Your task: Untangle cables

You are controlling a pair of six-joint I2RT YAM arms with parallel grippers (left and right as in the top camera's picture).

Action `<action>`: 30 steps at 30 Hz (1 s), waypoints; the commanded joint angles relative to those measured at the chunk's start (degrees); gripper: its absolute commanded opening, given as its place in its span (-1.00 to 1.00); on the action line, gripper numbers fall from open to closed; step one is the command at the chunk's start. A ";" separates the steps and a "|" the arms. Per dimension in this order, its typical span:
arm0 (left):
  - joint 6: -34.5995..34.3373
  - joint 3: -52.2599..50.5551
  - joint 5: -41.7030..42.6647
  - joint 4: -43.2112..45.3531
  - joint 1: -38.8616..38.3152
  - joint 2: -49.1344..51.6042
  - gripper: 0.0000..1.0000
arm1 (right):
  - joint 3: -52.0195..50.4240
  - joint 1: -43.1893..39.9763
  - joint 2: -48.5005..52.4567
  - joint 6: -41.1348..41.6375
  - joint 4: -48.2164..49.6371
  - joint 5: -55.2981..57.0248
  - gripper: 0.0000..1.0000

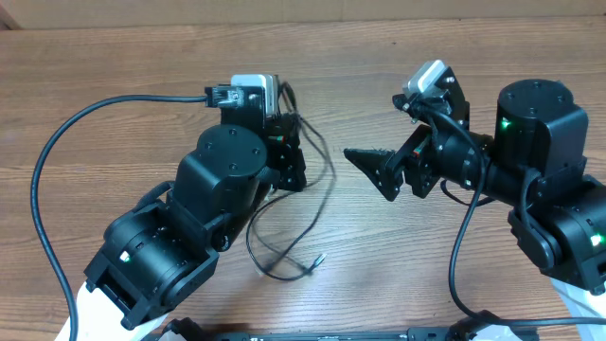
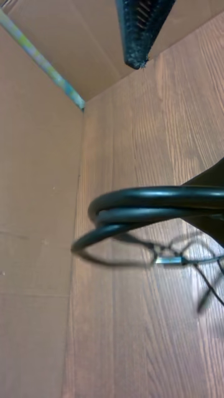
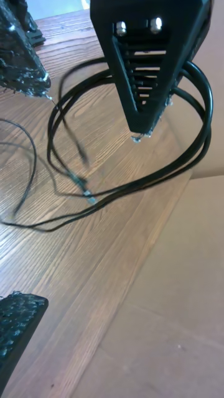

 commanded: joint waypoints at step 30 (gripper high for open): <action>4.44 0.90 3.23 -1.86 0.04 7.08 -0.91 | 1.09 -0.11 -1.01 30.27 -13.38 41.97 1.00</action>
